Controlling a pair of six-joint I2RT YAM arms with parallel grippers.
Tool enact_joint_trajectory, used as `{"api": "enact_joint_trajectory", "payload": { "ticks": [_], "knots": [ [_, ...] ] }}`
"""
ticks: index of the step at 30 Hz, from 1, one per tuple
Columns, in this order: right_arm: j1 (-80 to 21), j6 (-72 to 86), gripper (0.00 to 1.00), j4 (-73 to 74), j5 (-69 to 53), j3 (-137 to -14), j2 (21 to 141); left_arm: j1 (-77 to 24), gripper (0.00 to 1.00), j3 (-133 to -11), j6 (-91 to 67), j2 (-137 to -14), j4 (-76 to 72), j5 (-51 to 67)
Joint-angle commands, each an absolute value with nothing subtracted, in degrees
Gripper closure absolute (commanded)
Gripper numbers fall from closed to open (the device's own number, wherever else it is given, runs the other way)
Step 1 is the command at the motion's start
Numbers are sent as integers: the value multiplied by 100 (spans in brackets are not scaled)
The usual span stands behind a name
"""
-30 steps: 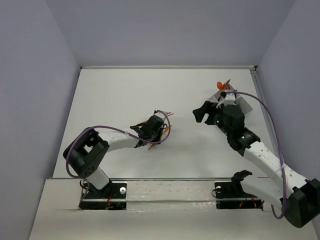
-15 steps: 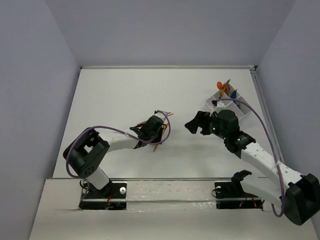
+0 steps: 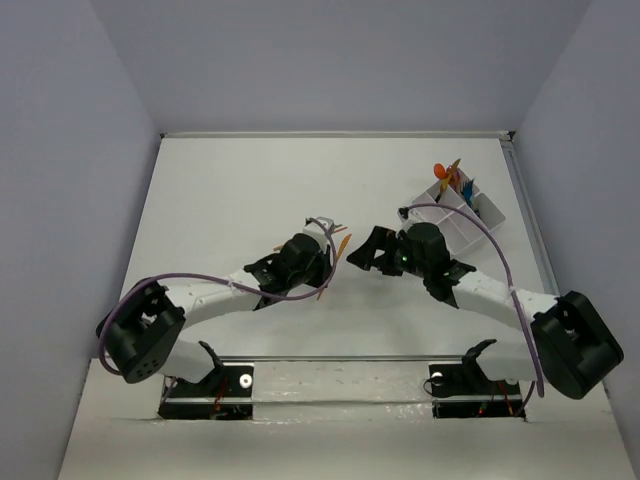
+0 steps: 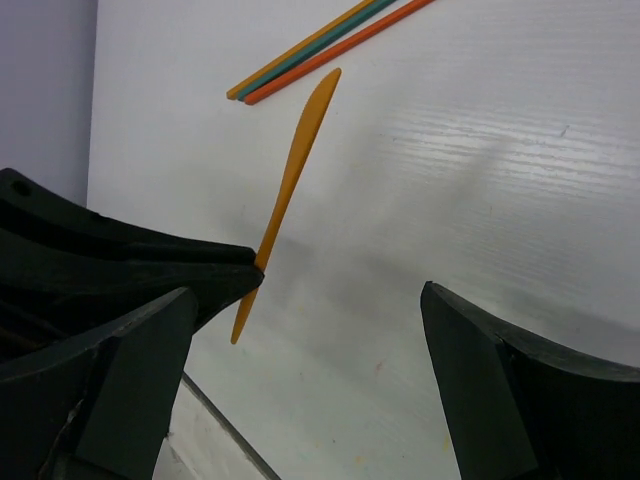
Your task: Sort the eating utensils into containers
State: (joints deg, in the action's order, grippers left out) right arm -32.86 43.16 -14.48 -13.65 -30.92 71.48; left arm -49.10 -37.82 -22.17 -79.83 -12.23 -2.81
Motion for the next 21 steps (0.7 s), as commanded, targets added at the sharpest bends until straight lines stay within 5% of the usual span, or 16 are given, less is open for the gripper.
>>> {"api": "enact_joint_trajectory", "payload": {
  "ticks": [1,4,13,21],
  "knots": [
    [-3437,4588,0,-2249,-1450,-3401,7487,-4966,100,-3709,-2347,-7717,-1652,-132],
    [-3550,4658,2,-2338,-1441,-3489,7707,-5019,100,-3674,-2373,-7638,-1784,-53],
    [-3612,4966,29,-2874,-1195,-3463,8033,-5124,100,-3709,-2294,-7409,-1934,220],
    [-3665,5124,69,-3006,-1116,-3454,8156,-5177,100,-3639,-2312,-7128,-2074,325]
  ]
}}
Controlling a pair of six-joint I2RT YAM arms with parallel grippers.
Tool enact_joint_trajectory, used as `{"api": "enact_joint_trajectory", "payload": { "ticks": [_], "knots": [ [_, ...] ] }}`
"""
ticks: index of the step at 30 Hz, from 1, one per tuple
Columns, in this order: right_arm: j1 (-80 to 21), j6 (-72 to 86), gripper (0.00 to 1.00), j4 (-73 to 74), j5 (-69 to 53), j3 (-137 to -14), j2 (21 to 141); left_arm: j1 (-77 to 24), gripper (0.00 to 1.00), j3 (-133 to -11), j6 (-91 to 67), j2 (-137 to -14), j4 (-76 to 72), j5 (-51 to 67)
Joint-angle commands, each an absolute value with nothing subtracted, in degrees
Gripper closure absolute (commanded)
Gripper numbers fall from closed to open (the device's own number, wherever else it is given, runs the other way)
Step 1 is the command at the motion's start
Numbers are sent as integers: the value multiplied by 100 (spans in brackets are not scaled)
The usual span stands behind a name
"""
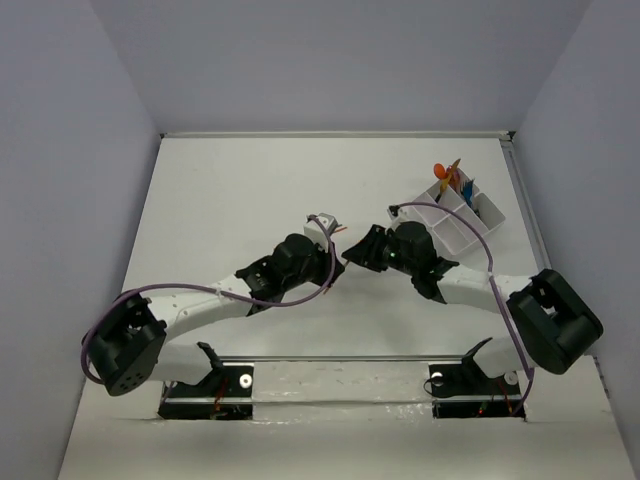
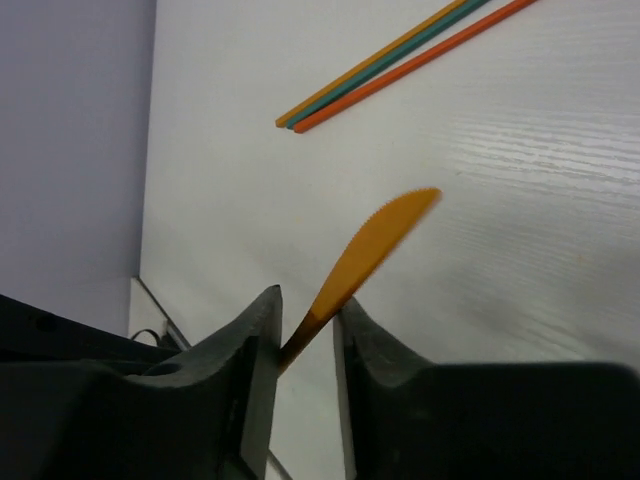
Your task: Sort the eating utensils into containers
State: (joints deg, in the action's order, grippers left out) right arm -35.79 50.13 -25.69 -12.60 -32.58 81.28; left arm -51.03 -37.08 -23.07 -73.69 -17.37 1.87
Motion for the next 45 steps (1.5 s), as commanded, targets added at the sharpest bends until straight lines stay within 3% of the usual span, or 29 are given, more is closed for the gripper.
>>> {"api": "enact_joint_trajectory", "payload": {
  "ticks": [1,2,3,7,10,13,14,16,19,24,31,45],
  "knots": [
    [-3665,5124,76,-3015,-1099,-3445,8148,-5177,100,-3639,-2303,-7119,-2083,343],
    [-3665,5124,90,-3032,-1081,-3445,8130,-5177,100,-3647,-2294,-7128,-2100,369],
    [-3665,5133,97,-3024,-1055,-3454,8095,-5177,100,-3665,-2285,-7128,-2092,360],
    [-3665,5045,100,-2918,-766,-3463,7885,-5177,100,-3647,-2259,-7075,-2171,369],
    [-3665,4843,100,-2620,-397,-3585,7682,-5177,75,-3621,-2241,-6979,-2162,273],
    [-3665,4475,100,-2103,200,-3927,7472,-5177,44,-3525,-2171,-6699,-2145,89],
    [-3665,4178,100,-1935,620,-4042,7419,-5177,38,-3455,-2153,-6610,-2145,53],
    [-3665,3790,100,-1549,1140,-4244,7182,-5177,15,-3384,-2118,-6469,-2136,-165],
    [-3613,2894,100,-1284,2343,-4622,6979,-5177,1,-3252,-1987,-6250,-2022,-464],
    [-3191,1066,100,-1475,3901,-5219,7101,-5177,1,-2962,-1793,-5775,-2065,-904],
    [-2164,-294,100,-2351,4210,-5520,7531,-5177,1,-2479,-1591,-5169,-2311,-1589],
    [-1775,-1819,100,-3603,4465,-5950,9043,-5177,1,-2479,-1767,-5502,-2127,-1820]
  ]
}}
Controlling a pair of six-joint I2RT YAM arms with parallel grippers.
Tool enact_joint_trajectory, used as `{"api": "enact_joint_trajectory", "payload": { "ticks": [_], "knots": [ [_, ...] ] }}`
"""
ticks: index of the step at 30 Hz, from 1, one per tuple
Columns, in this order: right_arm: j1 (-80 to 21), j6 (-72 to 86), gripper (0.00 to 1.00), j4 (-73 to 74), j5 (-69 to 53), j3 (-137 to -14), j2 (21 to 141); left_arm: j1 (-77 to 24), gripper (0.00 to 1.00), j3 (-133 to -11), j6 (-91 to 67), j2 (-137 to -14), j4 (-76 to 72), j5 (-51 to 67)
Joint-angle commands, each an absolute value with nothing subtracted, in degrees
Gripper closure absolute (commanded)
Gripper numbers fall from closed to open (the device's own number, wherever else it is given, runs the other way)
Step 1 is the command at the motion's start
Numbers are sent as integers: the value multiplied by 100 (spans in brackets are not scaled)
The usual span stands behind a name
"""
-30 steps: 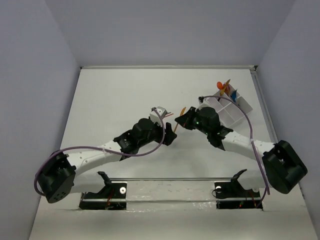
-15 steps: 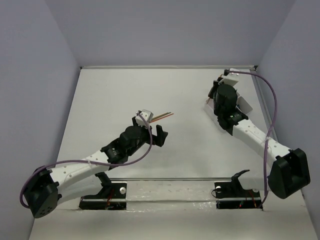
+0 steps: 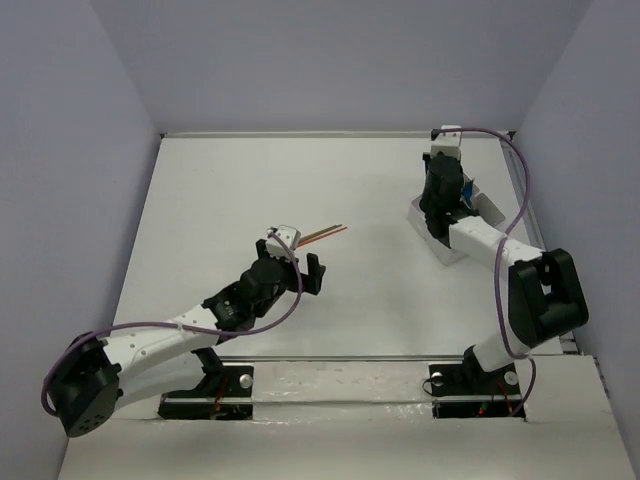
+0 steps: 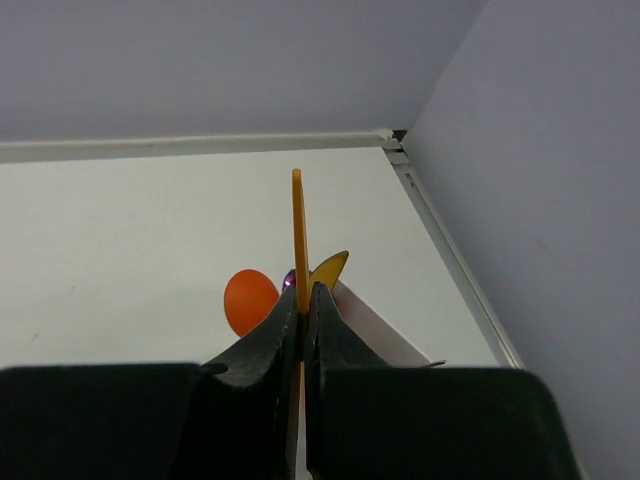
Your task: Sort the eating utensils into containers
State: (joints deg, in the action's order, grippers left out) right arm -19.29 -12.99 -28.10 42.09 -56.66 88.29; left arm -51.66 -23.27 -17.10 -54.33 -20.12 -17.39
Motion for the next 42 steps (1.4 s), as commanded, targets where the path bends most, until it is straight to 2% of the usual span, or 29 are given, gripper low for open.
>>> {"api": "enact_joint_trajectory", "payload": {
  "ticks": [1,8,10,13,17,19,20,24,31,37,42],
  "knots": [
    [-1714,-1793,100,-3569,4439,-5985,9096,-5177,1,-2487,-1767,-5528,-2144,-1811],
    [-1661,-1433,100,-3393,4377,-5968,9343,-5177,1,-2514,-1819,-5642,-2136,-1951],
    [-1661,-1223,93,-3358,4403,-5828,9343,-5177,1,-2531,-1828,-5704,-2127,-2047],
    [-1661,-924,88,-3165,4333,-5731,9273,-5177,1,-2663,-1828,-5835,-2031,-2206],
    [-1661,-616,68,-2858,4316,-5704,9185,-5010,1,-2952,-1837,-6169,-1820,-2171],
    [-1661,-440,56,-2534,4298,-5774,9132,-4949,2,-3085,-1881,-6380,-1670,-2171],
    [-1661,-370,45,-2444,4324,-5809,9114,-4948,4,-3128,-1890,-6494,-1592,-2153],
    [-1661,-220,29,-2084,4228,-5906,8921,-4948,12,-3444,-1934,-6820,-1275,-2355],
    [-1661,746,20,-1003,3359,-6082,8096,-4685,26,-3990,-1828,-7479,-1002,-2391],
    [-2205,1676,17,-457,2561,-5312,7121,-4403,53,-4543,-1468,-8235,-747,-2355],
    [-2355,2399,17,-598,1461,-4282,6067,-4281,55,-4780,-1240,-8771,-782,-2461]
  ]
}}
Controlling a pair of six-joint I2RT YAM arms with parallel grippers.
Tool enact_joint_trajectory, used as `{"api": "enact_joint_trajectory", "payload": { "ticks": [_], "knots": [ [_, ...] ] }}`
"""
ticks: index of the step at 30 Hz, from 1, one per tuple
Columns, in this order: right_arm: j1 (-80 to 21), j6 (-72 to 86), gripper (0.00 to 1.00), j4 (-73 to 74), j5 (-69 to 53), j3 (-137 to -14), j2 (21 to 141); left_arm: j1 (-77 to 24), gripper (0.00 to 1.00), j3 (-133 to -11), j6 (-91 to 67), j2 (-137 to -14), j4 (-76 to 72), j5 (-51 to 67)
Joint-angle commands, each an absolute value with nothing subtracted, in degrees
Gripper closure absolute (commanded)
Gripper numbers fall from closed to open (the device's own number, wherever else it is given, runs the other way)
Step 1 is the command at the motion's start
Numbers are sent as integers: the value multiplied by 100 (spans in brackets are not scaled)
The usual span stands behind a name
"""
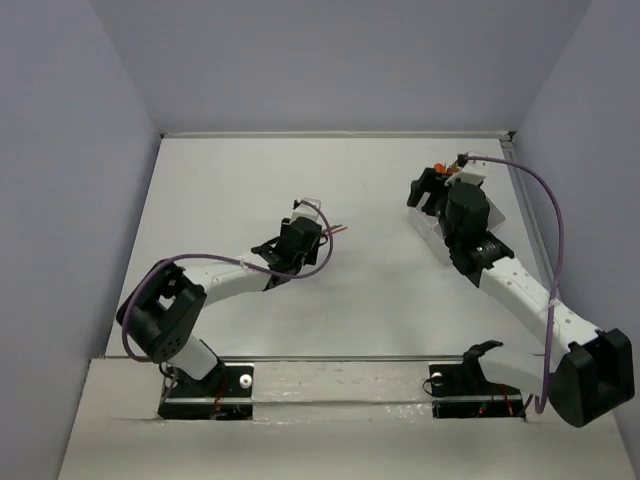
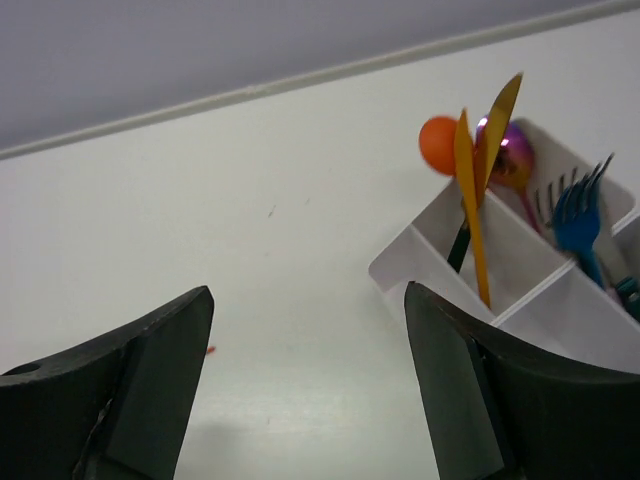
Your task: Sort the eating utensils into containers
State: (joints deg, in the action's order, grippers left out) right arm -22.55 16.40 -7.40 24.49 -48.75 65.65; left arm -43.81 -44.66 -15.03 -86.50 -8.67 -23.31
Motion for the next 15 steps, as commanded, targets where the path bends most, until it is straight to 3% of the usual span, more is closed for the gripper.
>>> {"api": "enact_joint_trajectory", "payload": {
  "ticks": [1,15],
  "knots": [
    [-2434,2426,17,-598,1346,-4045,5943,-4280,55,-4842,-1231,-8832,-774,-2426],
    [-2487,2593,18,-519,598,-3392,5010,-4228,56,-5554,-1090,-9870,-650,-2101]
  ]
}}
